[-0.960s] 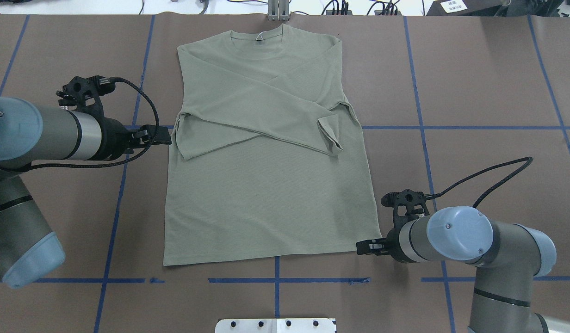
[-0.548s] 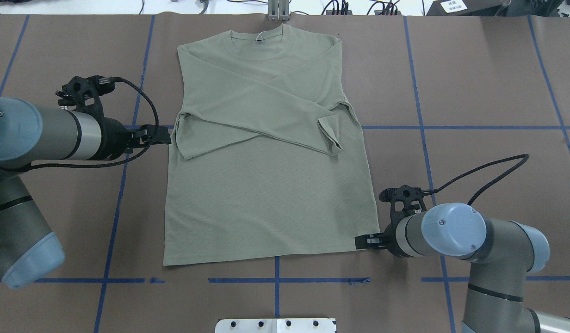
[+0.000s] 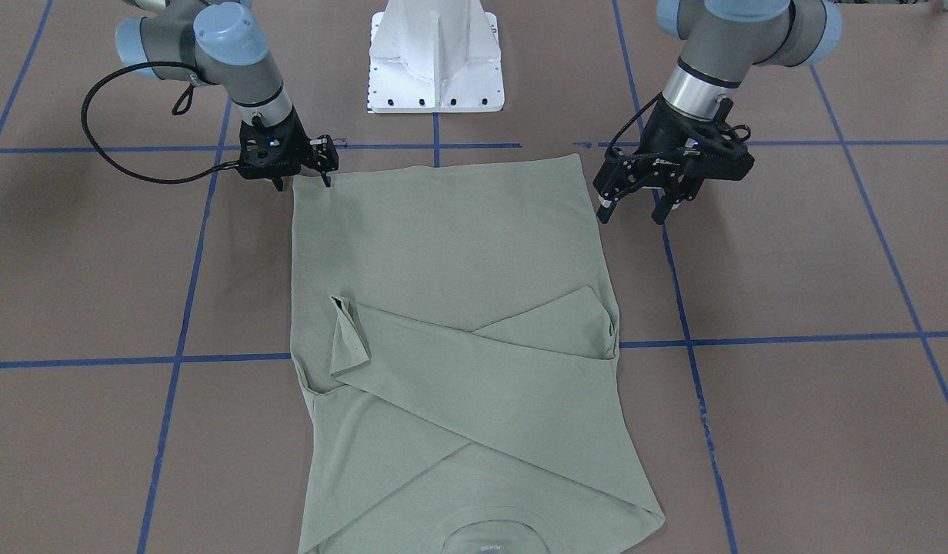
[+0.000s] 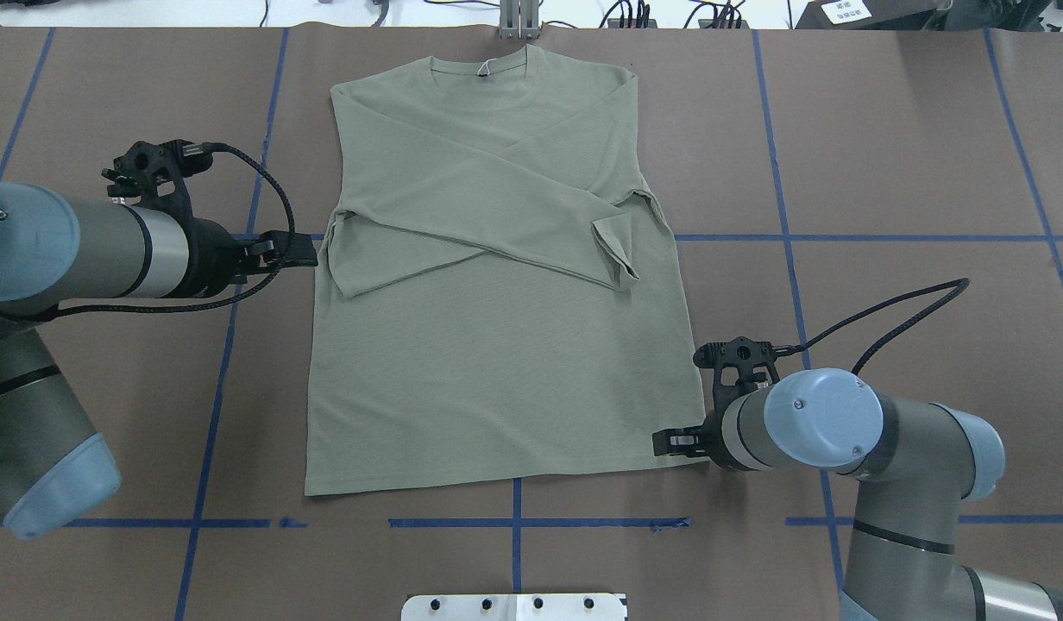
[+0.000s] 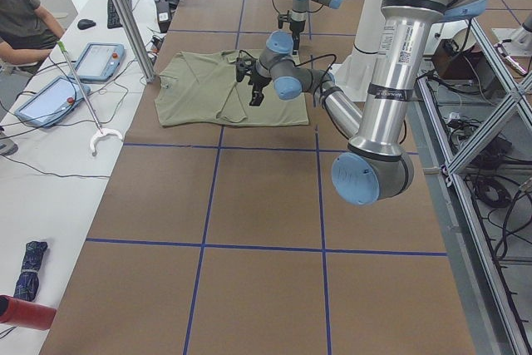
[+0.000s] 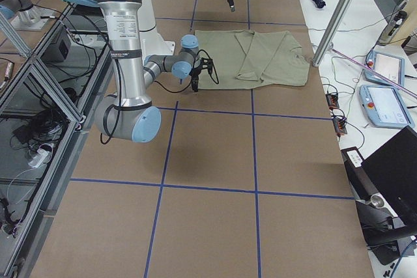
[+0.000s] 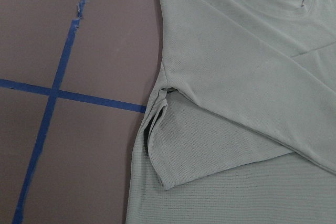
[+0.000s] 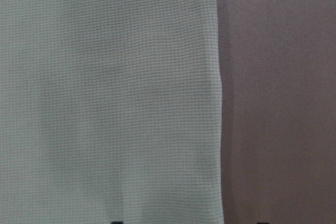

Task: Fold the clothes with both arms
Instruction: 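Lower the left gripper to the near hem corner while the right holds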

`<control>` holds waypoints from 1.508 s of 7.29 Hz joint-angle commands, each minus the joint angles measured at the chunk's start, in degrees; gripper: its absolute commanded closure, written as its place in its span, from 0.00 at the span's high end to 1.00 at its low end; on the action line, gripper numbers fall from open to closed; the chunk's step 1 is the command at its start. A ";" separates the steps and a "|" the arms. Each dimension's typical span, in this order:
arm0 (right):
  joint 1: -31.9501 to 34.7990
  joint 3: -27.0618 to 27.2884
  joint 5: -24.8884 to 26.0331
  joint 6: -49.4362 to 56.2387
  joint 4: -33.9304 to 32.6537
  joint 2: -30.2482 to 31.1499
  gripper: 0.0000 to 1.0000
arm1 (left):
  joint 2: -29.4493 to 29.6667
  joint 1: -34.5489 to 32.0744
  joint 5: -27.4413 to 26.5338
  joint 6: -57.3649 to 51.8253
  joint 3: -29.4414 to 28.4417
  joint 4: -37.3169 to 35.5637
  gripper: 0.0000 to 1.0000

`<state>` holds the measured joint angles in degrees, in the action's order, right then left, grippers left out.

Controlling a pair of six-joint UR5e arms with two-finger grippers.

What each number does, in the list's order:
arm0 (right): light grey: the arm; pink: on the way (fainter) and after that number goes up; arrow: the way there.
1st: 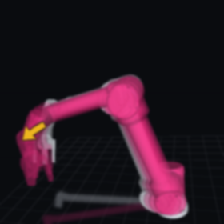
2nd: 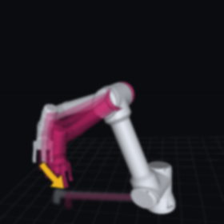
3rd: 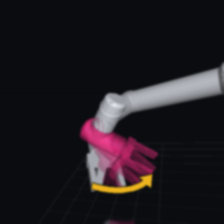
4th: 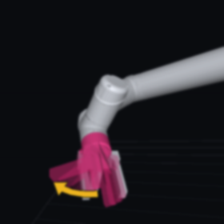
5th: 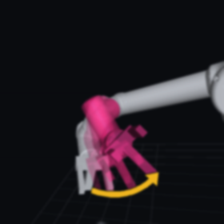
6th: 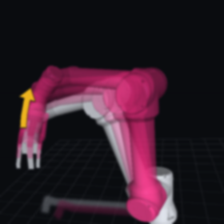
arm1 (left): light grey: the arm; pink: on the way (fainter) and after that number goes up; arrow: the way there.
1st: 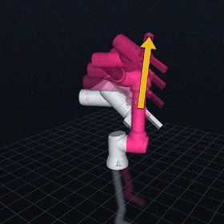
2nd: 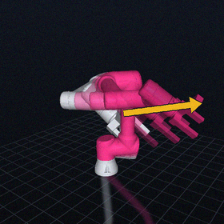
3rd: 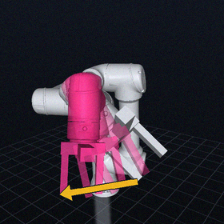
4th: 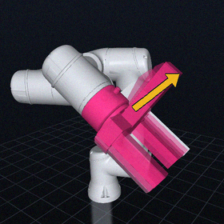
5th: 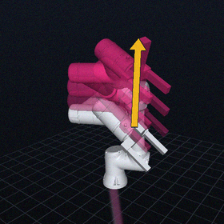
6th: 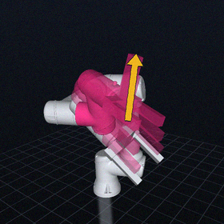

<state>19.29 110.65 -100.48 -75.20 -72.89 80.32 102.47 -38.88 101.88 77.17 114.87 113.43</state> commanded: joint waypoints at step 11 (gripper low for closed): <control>0.57 5.79 -0.78 -0.47 0.20 0.36 0.00 | -0.07 8.34 -1.41 7.86 -0.10 -0.05 1.00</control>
<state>19.73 114.31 -101.31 -75.42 -72.67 80.58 102.68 -34.92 101.44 80.43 114.24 113.44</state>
